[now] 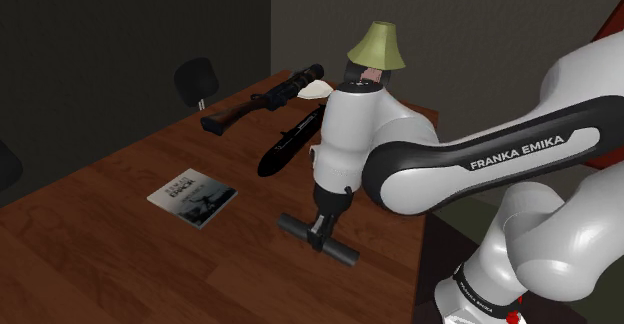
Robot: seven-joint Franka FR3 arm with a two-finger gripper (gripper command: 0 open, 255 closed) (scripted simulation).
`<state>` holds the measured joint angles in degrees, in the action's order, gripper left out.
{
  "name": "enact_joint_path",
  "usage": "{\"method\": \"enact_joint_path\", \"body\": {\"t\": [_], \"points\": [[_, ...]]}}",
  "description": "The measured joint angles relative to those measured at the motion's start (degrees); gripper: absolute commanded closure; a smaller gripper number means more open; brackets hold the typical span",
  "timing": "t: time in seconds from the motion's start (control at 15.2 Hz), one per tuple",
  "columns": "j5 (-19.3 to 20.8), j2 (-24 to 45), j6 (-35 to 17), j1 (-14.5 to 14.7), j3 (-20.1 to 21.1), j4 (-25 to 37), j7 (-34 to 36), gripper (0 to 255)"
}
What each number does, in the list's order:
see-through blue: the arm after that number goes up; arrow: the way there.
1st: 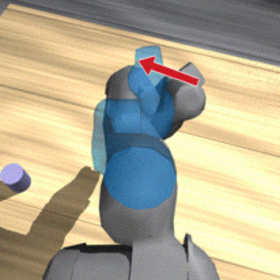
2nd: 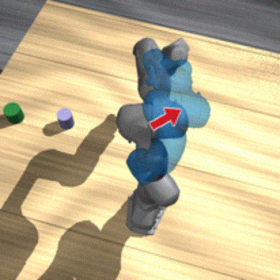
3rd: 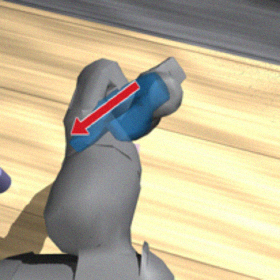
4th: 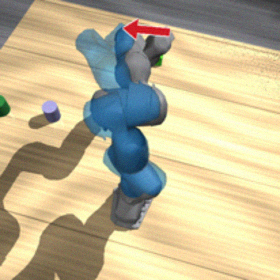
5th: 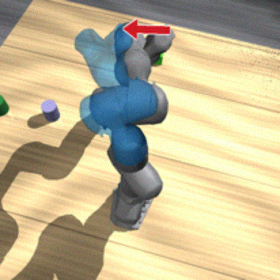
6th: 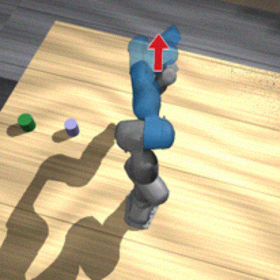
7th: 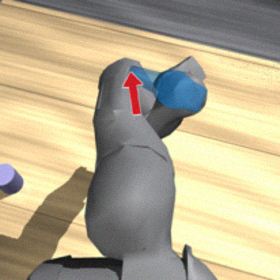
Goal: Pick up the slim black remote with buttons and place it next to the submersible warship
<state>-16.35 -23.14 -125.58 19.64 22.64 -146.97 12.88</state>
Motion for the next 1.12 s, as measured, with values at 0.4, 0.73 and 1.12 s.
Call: {"method": "enact_joint_path", "body": {"t": [0.4,0.73,1.12], "points": [[0.42,-2.22,5.24,-0.08,-0.87,3.04,0.26,255],[0.74,-3.65,9.39,-0.08,-1.41,5.80,0.69,255],[1.19,-5.16,14.12,-0.22,-2.29,9.02,0.87,255]]}}
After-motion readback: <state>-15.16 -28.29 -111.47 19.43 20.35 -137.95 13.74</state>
